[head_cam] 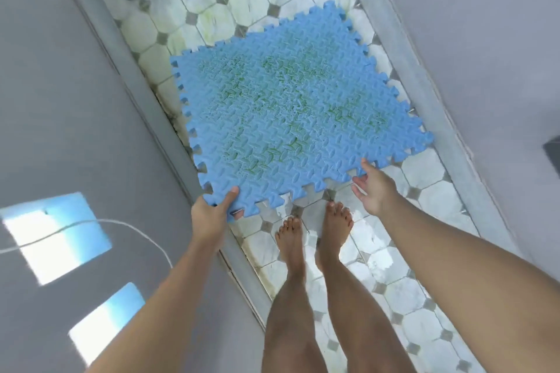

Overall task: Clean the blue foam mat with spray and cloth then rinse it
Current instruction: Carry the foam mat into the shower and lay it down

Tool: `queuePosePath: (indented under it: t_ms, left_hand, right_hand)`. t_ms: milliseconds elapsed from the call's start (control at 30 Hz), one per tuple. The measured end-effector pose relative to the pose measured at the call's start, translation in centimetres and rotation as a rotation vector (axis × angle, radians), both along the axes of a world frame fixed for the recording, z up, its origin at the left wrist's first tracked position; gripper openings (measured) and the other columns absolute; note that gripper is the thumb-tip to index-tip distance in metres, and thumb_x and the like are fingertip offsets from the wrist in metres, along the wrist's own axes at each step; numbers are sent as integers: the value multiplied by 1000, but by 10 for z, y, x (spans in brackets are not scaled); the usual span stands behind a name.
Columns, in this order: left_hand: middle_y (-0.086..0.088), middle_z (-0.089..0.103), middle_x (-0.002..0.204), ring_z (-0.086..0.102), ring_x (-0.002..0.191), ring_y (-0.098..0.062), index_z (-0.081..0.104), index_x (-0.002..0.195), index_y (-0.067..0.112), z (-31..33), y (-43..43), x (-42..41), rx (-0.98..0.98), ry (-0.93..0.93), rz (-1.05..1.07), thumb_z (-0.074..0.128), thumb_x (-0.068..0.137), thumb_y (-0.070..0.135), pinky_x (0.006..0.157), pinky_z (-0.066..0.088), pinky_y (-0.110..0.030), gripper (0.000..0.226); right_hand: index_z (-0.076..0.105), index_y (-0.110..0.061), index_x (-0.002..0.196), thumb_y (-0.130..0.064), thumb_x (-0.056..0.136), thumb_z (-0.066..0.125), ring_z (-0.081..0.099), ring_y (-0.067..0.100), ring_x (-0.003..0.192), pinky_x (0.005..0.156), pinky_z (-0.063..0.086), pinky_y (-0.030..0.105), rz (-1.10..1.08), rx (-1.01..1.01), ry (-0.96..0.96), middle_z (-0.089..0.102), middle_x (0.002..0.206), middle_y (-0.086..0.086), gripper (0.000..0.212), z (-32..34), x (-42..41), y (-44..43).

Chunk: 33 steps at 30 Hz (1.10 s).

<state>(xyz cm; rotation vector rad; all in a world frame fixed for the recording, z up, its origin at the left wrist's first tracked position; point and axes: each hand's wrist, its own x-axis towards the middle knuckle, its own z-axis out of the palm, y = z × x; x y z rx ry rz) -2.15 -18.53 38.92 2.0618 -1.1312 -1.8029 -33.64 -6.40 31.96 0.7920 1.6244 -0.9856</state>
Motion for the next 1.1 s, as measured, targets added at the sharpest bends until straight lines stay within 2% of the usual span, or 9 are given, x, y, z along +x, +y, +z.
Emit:
queuePosePath:
  t_ms: [100,200,400,567,667,733,800,933,1100]
  left_hand:
    - [-19,64,65,62,59,-24,60,86,-20,83,-29,-21,-36,-3,-75,79,90,29,64,56,-31,53]
    - [-18,61,62,58,54,-25,63,82,-12,165,-64,-54,-63,64,-157,79,91,25,60,54,-31,41]
    - [-29,72,100,72,75,-31,67,100,-21,252,-128,-102,8,75,-319,82,86,12,56,60,-31,39]
    - [-21,55,96,68,56,-29,61,102,4,280,-144,-143,93,38,-641,101,48,41,53,47,-31,78]
    - [-26,61,89,65,48,-25,68,94,-5,302,-121,-181,131,-30,-765,100,49,38,49,50,-29,70]
    - [-24,70,94,68,48,-19,71,99,-14,315,-96,-207,152,-64,-838,92,72,20,46,52,-27,48]
    - [-21,74,101,73,55,-16,71,108,-10,325,-66,-230,180,-107,-942,81,85,6,44,53,-23,29]
    - [-13,77,104,77,74,-22,71,111,-3,335,15,-268,207,-140,-1145,78,86,1,50,59,-26,26]
    - [-9,78,94,77,62,-15,73,99,6,339,138,-293,201,-189,-1437,80,85,1,54,60,-28,16]
  right_hand:
    - [63,-19,111,-39,91,70,65,13,88,71,51,29,-62,-81,11,60,92,-1,29,77,-20,4]
    - [63,-19,109,-39,92,68,68,16,90,71,51,31,-129,-147,19,68,99,3,27,150,-35,14]
    - [59,-19,98,-40,90,70,64,21,80,77,55,34,-353,-88,-50,63,96,10,25,252,-29,59]
    - [56,-13,93,-24,88,76,50,13,79,70,62,35,-783,0,-72,45,94,5,23,289,14,106]
    - [61,-13,107,-18,87,75,47,16,96,51,61,33,-1056,19,-88,46,115,7,25,303,55,145]
    - [61,-14,111,-21,88,75,50,16,88,41,56,26,-1230,2,-94,51,117,9,28,313,85,173]
    - [60,-13,97,-24,91,71,52,15,68,37,51,22,-1310,-31,-73,57,97,9,17,323,111,201]
    - [55,-14,84,-11,92,67,49,9,30,34,42,16,-1479,-29,-11,61,50,2,15,331,167,262]
    - [57,-7,86,-11,90,69,61,23,62,43,54,26,-1745,46,19,61,73,10,13,344,235,339]
